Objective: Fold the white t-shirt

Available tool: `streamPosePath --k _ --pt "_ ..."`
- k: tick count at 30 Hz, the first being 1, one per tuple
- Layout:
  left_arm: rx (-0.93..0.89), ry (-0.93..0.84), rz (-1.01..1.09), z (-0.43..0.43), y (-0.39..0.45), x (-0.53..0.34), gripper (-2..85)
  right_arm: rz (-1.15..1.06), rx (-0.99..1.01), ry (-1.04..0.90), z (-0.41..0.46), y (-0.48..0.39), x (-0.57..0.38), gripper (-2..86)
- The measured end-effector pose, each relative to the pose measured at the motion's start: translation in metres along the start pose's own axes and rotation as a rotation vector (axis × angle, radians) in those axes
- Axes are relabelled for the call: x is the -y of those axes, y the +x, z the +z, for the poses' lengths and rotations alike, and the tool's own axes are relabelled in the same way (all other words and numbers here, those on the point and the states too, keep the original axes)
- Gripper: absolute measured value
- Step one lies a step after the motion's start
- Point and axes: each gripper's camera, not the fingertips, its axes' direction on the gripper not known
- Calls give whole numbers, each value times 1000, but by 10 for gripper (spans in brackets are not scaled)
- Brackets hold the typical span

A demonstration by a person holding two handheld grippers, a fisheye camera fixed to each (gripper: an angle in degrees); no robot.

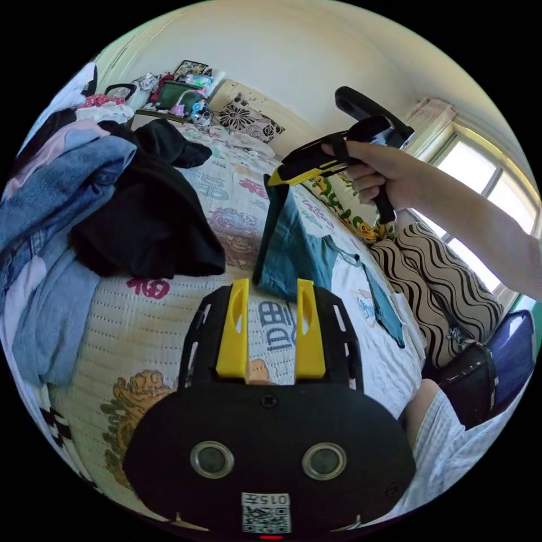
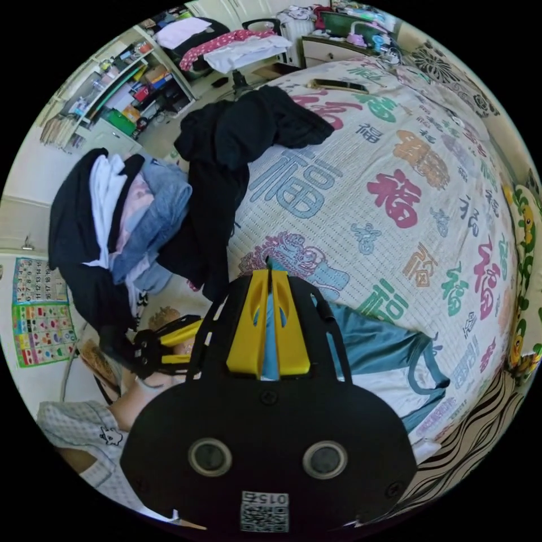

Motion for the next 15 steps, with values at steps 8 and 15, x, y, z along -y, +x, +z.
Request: streamPosePath --k 8,15 --pt "-186 -141 113 19 -17 46 114 -3 12 22 -35 31 -18 -9" --pt "-316 -243 26 43 -27 66 36 -3 35 17 -41 54 -28 -9"
